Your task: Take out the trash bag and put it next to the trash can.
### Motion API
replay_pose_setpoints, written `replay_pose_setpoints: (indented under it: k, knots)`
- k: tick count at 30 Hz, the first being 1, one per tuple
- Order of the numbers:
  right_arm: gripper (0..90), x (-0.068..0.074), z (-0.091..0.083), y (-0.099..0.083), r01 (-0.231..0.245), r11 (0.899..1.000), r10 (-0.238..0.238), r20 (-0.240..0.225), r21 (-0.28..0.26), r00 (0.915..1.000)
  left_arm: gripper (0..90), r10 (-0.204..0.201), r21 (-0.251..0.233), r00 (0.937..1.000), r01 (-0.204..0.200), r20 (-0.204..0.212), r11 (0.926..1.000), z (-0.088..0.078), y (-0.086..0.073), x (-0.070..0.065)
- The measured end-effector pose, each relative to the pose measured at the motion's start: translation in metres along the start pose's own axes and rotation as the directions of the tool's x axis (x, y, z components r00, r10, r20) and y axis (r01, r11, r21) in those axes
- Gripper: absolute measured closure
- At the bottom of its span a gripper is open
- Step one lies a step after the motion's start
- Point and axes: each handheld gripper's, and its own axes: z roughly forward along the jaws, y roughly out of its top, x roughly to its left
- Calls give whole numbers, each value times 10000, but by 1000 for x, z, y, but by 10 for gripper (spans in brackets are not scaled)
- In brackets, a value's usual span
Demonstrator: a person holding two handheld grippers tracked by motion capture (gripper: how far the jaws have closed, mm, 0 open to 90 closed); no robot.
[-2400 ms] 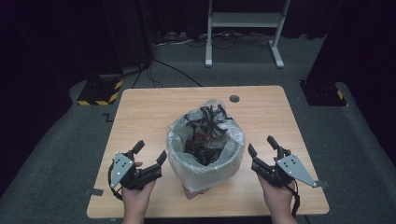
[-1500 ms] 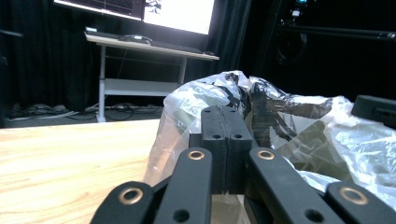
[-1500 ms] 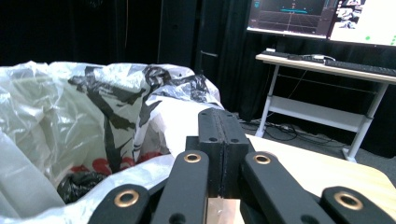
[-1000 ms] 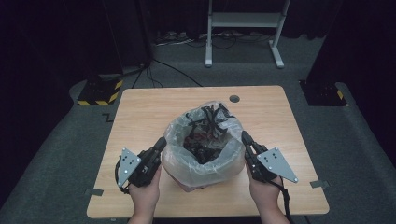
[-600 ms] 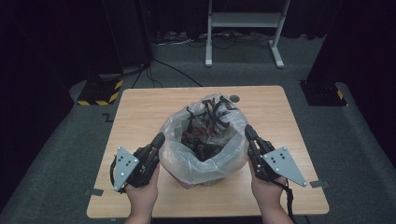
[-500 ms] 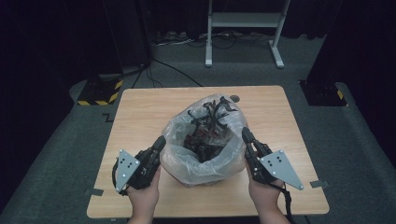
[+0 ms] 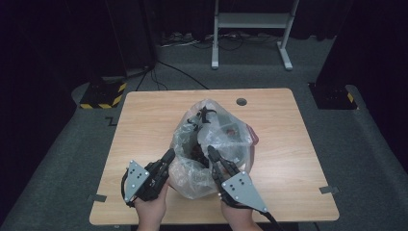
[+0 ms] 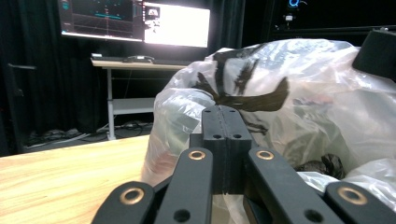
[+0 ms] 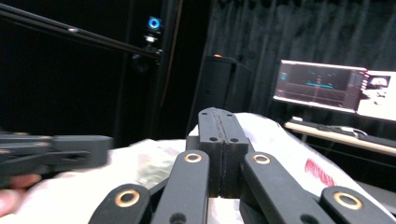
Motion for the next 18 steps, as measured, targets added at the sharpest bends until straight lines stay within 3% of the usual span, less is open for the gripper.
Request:
replay_pose_setpoints:
  k: [7,18]
  knots:
    - [900,29,6,-13,207,9995,-186,-800,247,9966,899,-12,103,10000,11,91,9999,1,-3,-2]
    - [900,45,7,-37,424,9968,-336,-1252,680,9916,865,-229,184,9995,225,200,9996,0,0,-2]
